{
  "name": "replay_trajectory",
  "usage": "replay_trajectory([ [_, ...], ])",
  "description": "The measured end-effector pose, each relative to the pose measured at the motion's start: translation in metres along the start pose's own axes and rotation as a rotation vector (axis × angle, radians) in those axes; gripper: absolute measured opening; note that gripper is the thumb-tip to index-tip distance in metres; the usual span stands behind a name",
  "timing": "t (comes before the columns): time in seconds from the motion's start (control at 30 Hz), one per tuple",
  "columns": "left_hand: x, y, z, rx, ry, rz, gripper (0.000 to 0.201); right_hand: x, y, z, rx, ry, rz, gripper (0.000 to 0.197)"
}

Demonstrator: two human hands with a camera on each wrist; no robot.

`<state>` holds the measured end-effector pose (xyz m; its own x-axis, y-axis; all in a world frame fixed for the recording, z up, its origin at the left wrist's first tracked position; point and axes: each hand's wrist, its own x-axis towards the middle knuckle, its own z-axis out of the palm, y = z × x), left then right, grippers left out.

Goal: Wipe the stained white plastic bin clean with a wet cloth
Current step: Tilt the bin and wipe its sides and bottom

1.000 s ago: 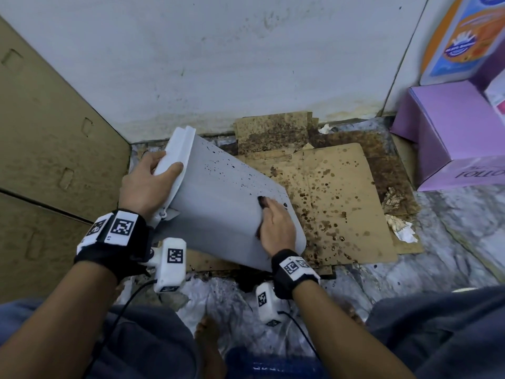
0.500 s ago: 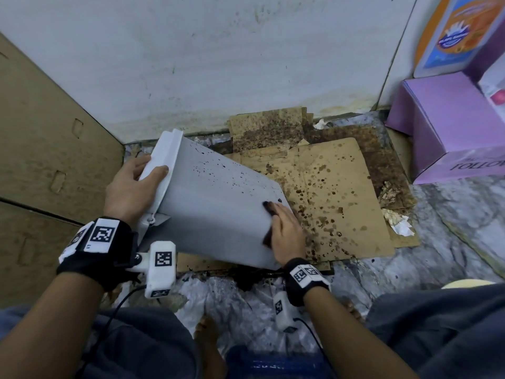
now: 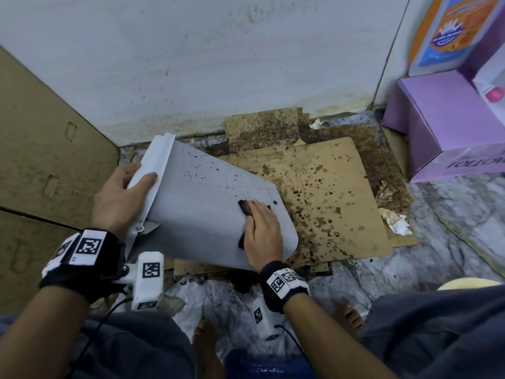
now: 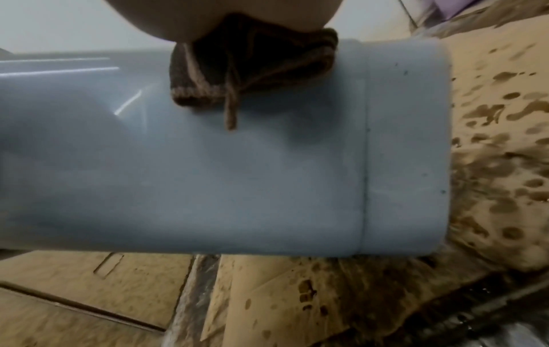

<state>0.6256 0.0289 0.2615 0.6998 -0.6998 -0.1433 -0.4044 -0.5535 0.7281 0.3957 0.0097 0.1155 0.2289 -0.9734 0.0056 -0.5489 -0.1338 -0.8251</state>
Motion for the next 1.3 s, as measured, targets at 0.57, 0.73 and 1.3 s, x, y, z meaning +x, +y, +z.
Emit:
replay_trajectory([
  [0.57, -0.004, -0.009, -0.015, 0.000, -0.132, -0.049, 0.056, 0.022, 0.079, -0.051, 0.189, 0.222, 0.676, 0.034],
  [0.73, -0.016, -0.006, -0.019, 0.053, -0.130, -0.088, 0.065, 0.045, 0.011, -0.070, 0.224, 0.222, 0.363, 0.029],
  [1.3, -0.044, 0.009, -0.009, 0.213, -0.223, 0.209, 0.058, 0.022, -0.123, 0.005, 0.141, -0.401, -0.227, 0.051],
])
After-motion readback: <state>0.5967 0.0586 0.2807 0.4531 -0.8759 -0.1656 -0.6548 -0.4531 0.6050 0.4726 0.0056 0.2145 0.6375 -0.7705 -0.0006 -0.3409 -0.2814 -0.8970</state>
